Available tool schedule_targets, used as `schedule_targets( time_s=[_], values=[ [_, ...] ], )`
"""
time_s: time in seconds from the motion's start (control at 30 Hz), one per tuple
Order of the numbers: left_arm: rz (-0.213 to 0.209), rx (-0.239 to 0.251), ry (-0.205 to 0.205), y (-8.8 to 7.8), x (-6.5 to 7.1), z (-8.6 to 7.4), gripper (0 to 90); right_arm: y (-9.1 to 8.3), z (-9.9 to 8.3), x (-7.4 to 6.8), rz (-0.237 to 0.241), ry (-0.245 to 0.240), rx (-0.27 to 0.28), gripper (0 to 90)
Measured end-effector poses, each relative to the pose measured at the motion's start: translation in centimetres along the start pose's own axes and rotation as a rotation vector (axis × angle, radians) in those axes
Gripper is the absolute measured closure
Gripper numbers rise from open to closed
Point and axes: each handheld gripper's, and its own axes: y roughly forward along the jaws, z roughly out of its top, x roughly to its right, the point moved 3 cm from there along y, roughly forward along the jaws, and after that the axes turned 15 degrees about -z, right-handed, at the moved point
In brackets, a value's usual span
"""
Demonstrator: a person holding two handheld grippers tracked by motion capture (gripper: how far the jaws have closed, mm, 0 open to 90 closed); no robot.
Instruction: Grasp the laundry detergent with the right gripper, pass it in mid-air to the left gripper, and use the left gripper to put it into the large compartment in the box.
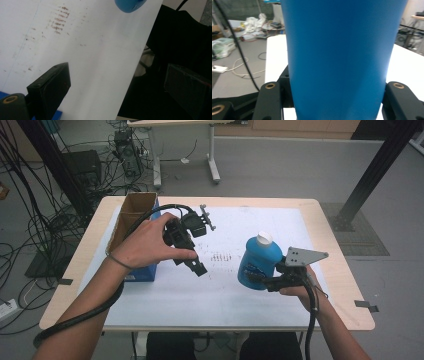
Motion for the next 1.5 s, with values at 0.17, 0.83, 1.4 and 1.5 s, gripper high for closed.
schedule_targets(
  time_s=[0.17, 0.83, 1.4, 1.5],
  values=[
    [-0.008, -0.019, 0.031, -0.5, 0.5, 0.8, 7.4, 0.6, 0.6, 0.4, 0.054, -0.021, -0.010, 42.3],
    [-0.007, -0.128, 0.150, -0.3, 3.7, 5.4, 7.5, 2.6, 1.2, 0.1, 0.170, -0.047, -0.020, 42.4],
    [0.002, -0.212, 0.204, 1.3, 5.5, 8.6, 7.3, 4.0, 1.4, -0.5, 0.212, -0.067, -0.043, 42.4],
    [0.012, -0.227, 0.207, 1.8, 5.8, 9.1, 7.3, 4.2, 1.5, -0.6, 0.220, -0.079, -0.038, 42.4]
  ],
)
